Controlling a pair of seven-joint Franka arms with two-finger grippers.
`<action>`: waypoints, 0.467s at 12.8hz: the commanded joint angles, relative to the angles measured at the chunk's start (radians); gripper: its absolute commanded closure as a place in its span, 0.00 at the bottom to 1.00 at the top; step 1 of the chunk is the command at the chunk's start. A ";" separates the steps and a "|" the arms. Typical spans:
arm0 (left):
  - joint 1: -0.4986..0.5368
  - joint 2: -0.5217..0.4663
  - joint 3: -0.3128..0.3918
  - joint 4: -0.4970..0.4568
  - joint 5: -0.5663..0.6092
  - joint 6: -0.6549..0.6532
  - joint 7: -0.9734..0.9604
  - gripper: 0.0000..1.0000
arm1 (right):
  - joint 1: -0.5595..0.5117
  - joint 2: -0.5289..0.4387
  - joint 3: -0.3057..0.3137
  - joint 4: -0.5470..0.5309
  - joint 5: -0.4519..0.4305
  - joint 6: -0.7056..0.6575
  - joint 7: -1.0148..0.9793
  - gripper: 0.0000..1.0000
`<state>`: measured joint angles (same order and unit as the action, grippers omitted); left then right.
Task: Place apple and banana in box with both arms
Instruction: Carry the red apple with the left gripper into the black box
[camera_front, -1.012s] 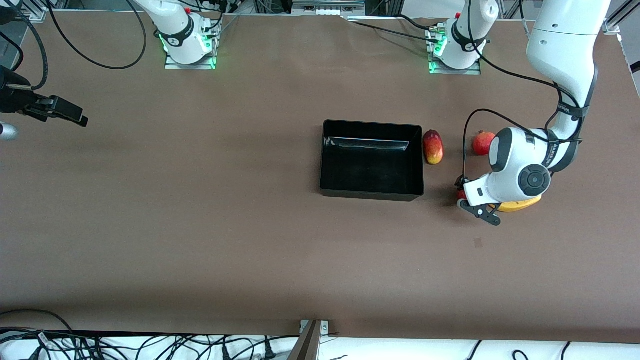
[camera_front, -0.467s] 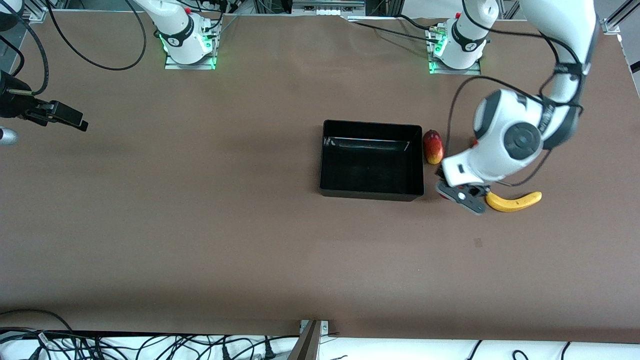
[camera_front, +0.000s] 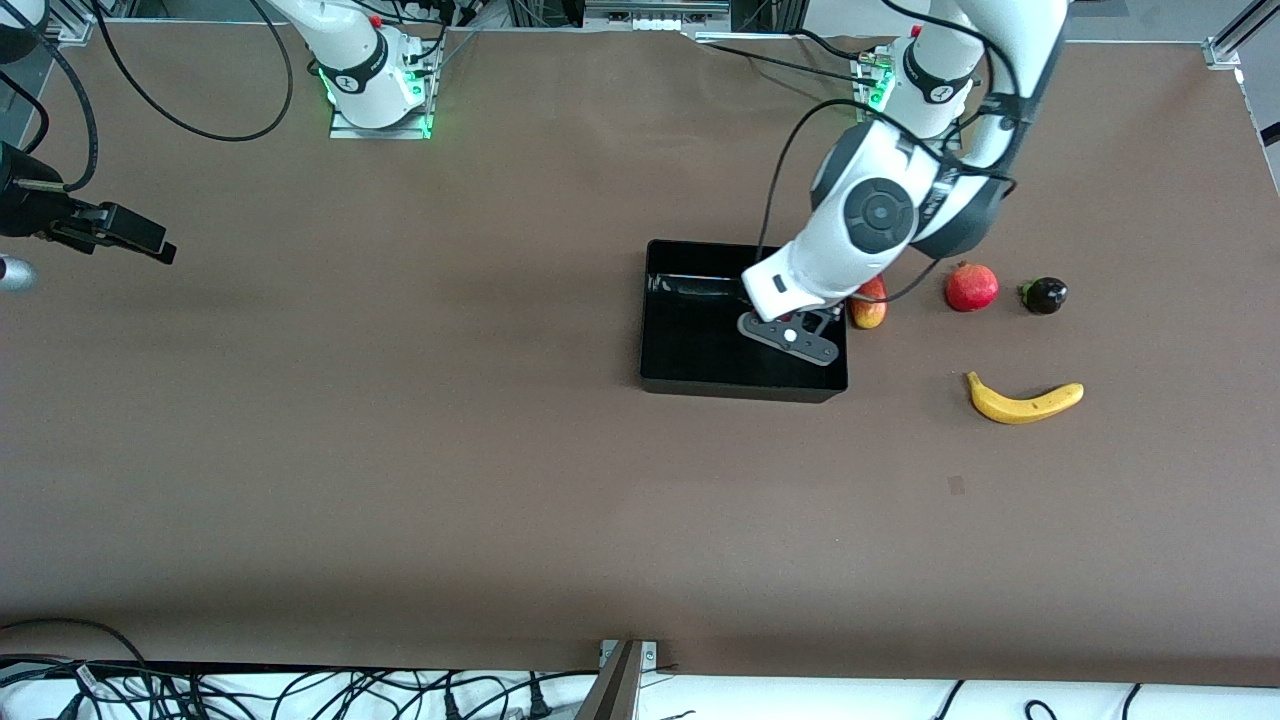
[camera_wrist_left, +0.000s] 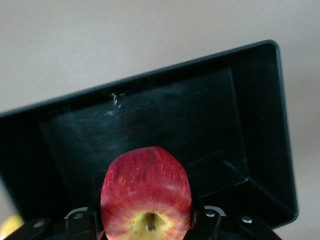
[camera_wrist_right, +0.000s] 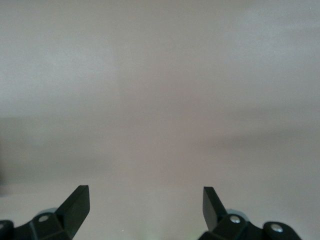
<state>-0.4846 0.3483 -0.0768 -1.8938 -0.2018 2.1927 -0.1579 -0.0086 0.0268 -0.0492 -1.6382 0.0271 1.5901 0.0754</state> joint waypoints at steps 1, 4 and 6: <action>-0.043 0.079 -0.020 0.009 -0.068 0.068 -0.116 1.00 | -0.014 0.007 0.012 0.020 0.005 -0.005 -0.009 0.00; -0.095 0.167 -0.020 0.009 -0.117 0.140 -0.163 1.00 | -0.014 0.007 0.012 0.020 0.005 -0.007 -0.009 0.00; -0.106 0.195 -0.020 0.009 -0.117 0.160 -0.176 1.00 | -0.016 0.007 0.012 0.020 0.007 -0.012 -0.009 0.00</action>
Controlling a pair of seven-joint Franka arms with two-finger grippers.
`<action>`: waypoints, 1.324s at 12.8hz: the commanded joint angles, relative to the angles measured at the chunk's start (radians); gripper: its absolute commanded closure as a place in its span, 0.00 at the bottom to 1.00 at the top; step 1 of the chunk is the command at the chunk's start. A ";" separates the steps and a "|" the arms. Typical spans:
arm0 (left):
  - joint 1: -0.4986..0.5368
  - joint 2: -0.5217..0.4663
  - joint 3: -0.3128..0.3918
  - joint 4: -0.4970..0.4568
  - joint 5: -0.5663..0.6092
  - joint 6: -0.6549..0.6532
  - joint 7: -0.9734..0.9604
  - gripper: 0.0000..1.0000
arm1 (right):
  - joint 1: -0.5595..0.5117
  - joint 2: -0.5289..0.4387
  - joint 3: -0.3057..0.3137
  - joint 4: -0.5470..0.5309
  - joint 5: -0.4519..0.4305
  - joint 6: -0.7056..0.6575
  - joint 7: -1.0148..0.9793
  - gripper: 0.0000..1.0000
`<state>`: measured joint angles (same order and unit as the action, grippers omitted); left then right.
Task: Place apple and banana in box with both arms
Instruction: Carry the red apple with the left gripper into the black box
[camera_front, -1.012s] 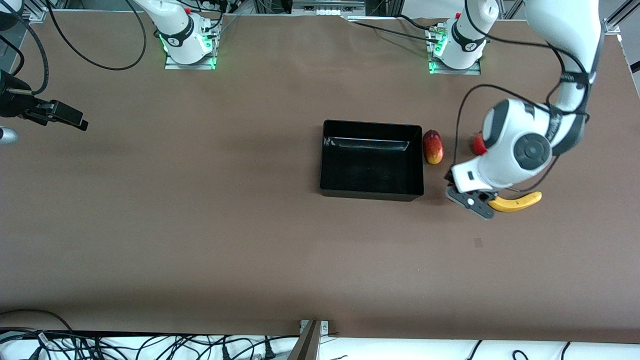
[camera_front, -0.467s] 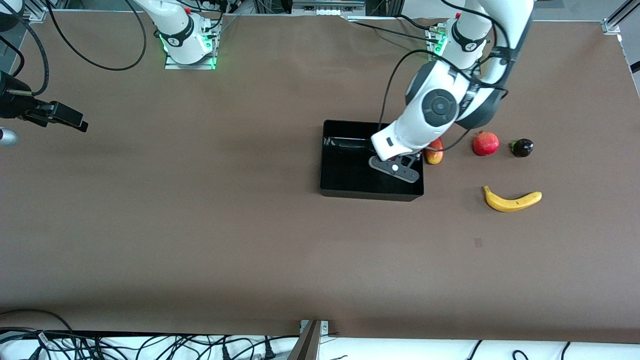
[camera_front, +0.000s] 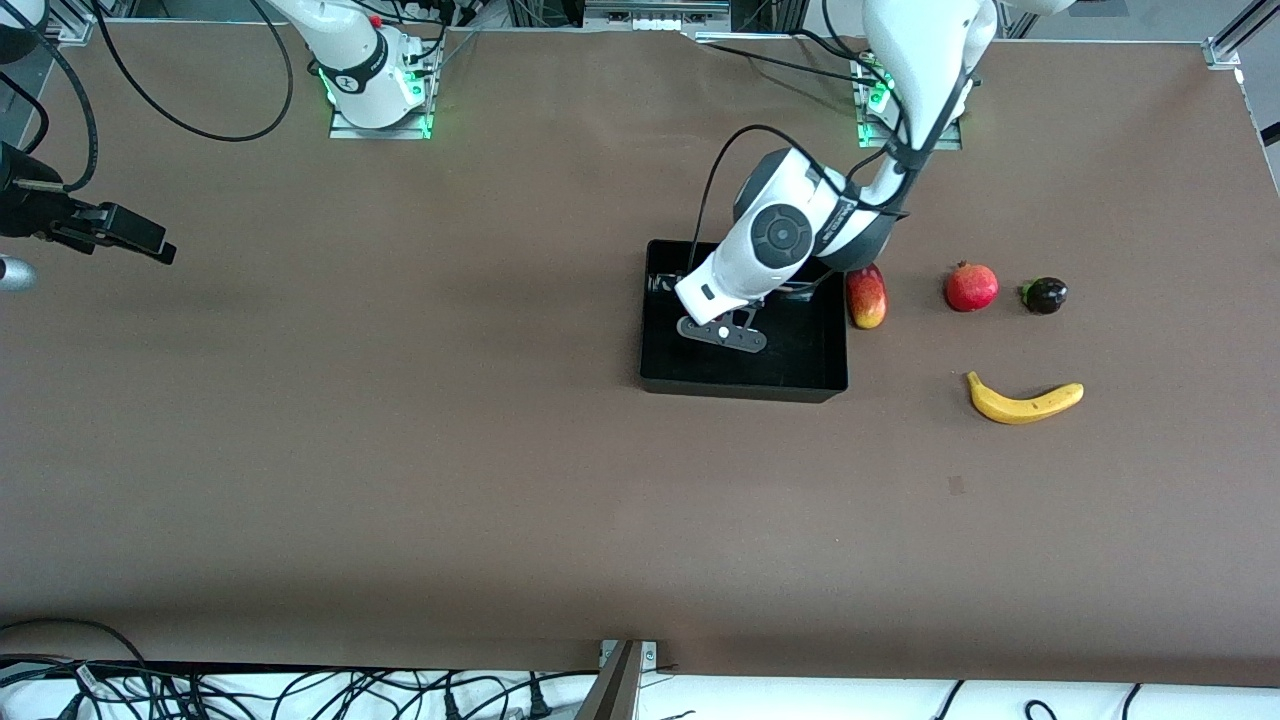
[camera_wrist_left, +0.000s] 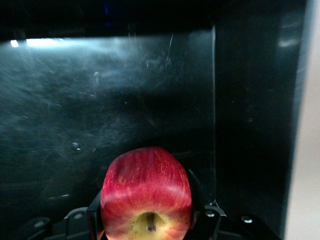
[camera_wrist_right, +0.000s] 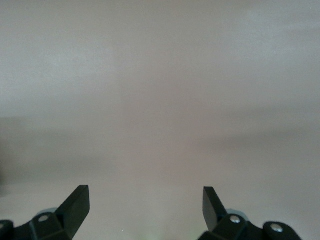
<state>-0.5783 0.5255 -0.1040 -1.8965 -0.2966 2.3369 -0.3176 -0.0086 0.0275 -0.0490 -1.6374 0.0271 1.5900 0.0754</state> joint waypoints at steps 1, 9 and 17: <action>-0.015 0.019 0.007 0.011 -0.022 0.016 -0.026 1.00 | -0.016 0.006 0.012 0.019 0.007 -0.012 -0.009 0.00; -0.017 0.024 0.007 -0.009 -0.062 -0.005 -0.041 0.00 | -0.016 0.008 0.012 0.019 0.007 -0.008 -0.009 0.00; 0.364 -0.266 -0.006 -0.023 -0.058 -0.355 0.243 0.00 | -0.019 0.008 0.009 0.017 0.007 -0.015 -0.009 0.00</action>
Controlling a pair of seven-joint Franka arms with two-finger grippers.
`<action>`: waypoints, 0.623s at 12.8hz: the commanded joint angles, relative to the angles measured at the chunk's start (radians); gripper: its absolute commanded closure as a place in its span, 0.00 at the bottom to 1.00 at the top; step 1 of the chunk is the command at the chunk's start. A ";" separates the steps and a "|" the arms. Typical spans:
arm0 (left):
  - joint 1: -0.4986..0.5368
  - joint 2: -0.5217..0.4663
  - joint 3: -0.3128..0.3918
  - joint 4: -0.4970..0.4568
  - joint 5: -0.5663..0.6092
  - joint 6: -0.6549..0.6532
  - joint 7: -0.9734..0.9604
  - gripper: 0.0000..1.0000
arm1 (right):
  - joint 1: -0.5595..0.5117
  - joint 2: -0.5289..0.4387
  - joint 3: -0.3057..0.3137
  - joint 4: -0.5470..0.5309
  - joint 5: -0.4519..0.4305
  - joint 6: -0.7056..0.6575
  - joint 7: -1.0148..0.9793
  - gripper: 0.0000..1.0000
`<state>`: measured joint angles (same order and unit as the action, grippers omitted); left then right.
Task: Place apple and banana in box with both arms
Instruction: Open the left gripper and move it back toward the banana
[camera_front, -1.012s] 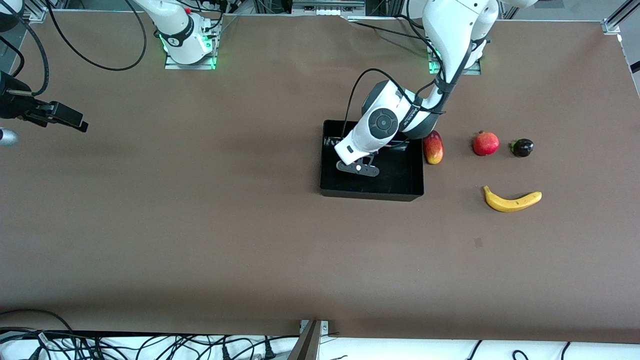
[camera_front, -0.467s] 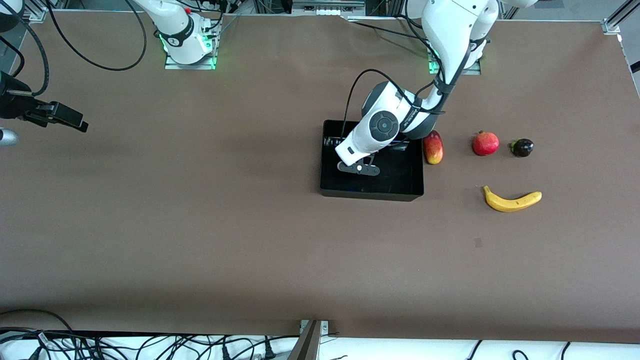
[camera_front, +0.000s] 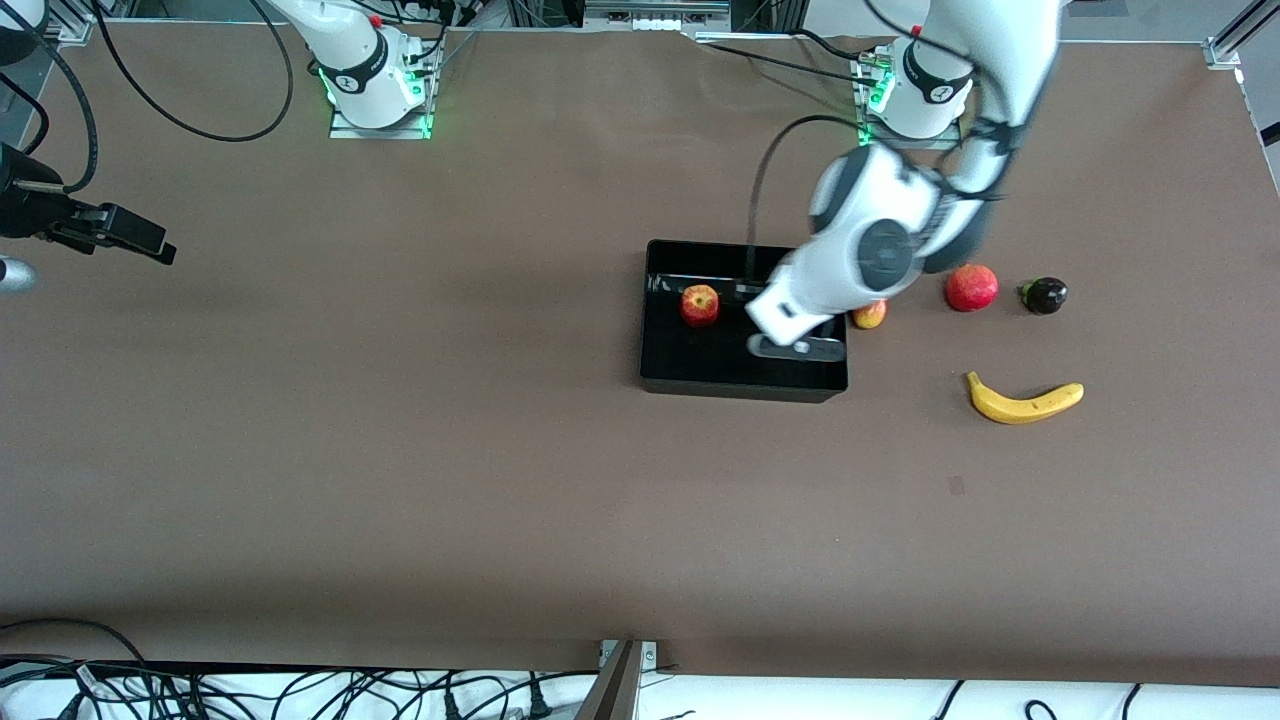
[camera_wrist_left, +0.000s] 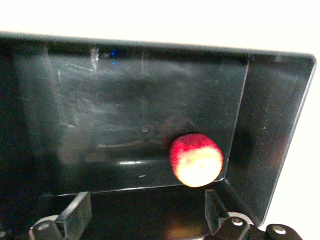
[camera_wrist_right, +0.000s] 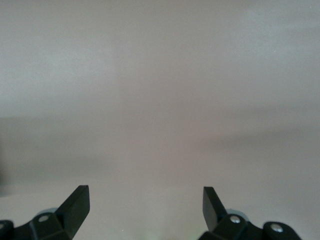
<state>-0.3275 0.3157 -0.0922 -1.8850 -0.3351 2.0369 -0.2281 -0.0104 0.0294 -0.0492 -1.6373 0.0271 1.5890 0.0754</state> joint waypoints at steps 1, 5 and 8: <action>0.172 -0.056 -0.018 -0.034 -0.013 -0.066 0.265 0.00 | -0.017 0.006 0.009 0.017 0.007 -0.014 -0.009 0.00; 0.349 0.000 -0.015 -0.040 0.149 0.001 0.600 0.00 | -0.017 0.004 0.009 0.017 0.007 -0.015 -0.009 0.00; 0.442 0.057 -0.008 -0.040 0.351 0.080 0.792 0.00 | -0.017 0.004 0.008 0.017 0.007 -0.017 -0.009 0.00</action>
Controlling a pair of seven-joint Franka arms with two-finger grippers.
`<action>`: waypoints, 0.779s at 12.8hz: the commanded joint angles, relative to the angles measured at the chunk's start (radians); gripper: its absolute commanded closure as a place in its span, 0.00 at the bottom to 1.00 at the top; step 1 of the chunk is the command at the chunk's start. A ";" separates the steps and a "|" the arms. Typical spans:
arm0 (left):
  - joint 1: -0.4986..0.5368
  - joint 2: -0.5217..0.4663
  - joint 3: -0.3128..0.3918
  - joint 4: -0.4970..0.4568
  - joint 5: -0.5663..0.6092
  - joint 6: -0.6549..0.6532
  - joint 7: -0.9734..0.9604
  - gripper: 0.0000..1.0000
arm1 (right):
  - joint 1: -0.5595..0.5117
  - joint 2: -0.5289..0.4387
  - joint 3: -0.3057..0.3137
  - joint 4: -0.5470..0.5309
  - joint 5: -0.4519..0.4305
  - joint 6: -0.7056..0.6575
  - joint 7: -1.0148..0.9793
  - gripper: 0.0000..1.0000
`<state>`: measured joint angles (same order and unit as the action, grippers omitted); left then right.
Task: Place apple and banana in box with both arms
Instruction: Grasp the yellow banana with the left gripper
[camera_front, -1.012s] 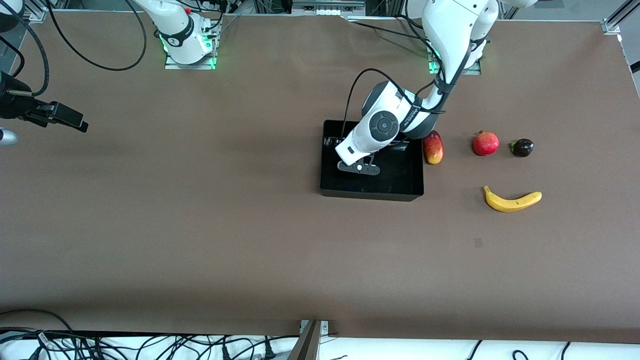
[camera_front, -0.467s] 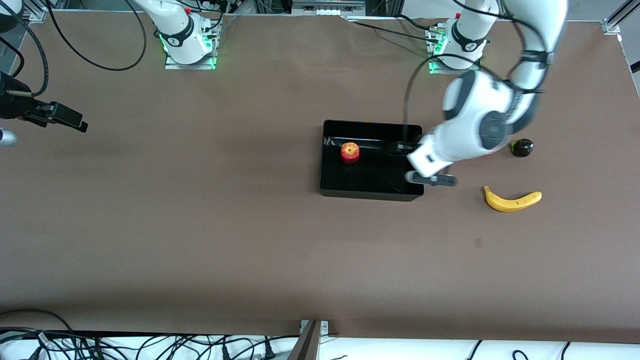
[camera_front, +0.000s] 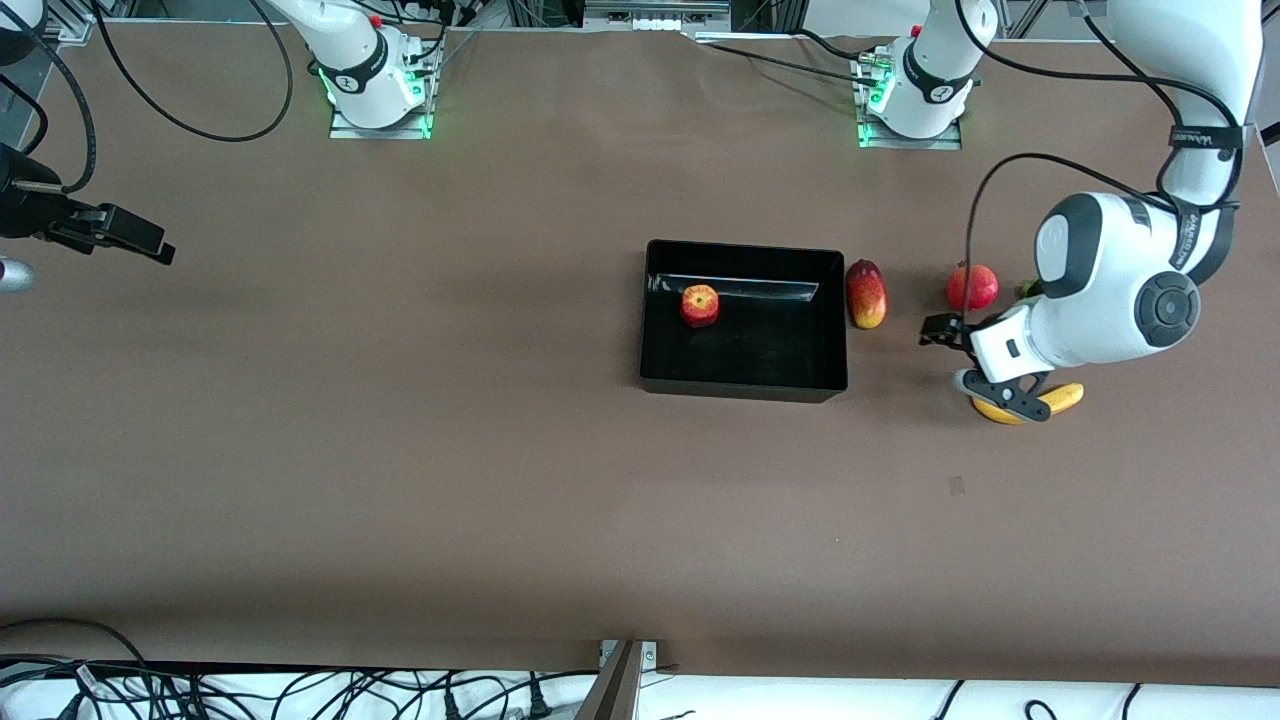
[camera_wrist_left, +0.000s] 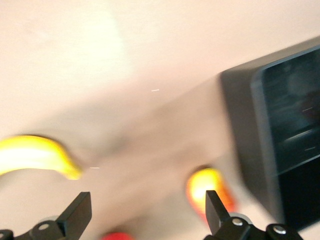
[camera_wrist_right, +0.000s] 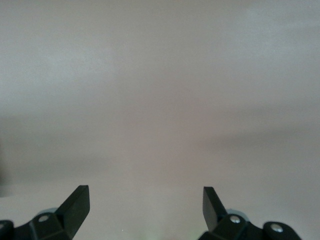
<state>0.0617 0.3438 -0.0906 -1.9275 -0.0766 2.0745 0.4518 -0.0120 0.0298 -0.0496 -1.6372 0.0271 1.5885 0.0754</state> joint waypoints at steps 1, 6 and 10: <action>0.090 0.061 -0.009 0.004 0.122 0.074 0.208 0.00 | -0.016 0.005 0.008 0.017 0.007 -0.016 -0.009 0.00; 0.188 0.181 -0.009 0.018 0.142 0.292 0.643 0.00 | -0.016 0.006 0.010 0.017 0.007 -0.018 -0.009 0.00; 0.213 0.230 -0.009 0.013 0.268 0.415 0.818 0.00 | -0.016 0.006 0.008 0.017 0.007 -0.018 -0.009 0.00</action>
<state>0.2554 0.5422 -0.0942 -1.9280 0.1509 2.4468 1.1775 -0.0126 0.0304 -0.0498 -1.6372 0.0271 1.5868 0.0754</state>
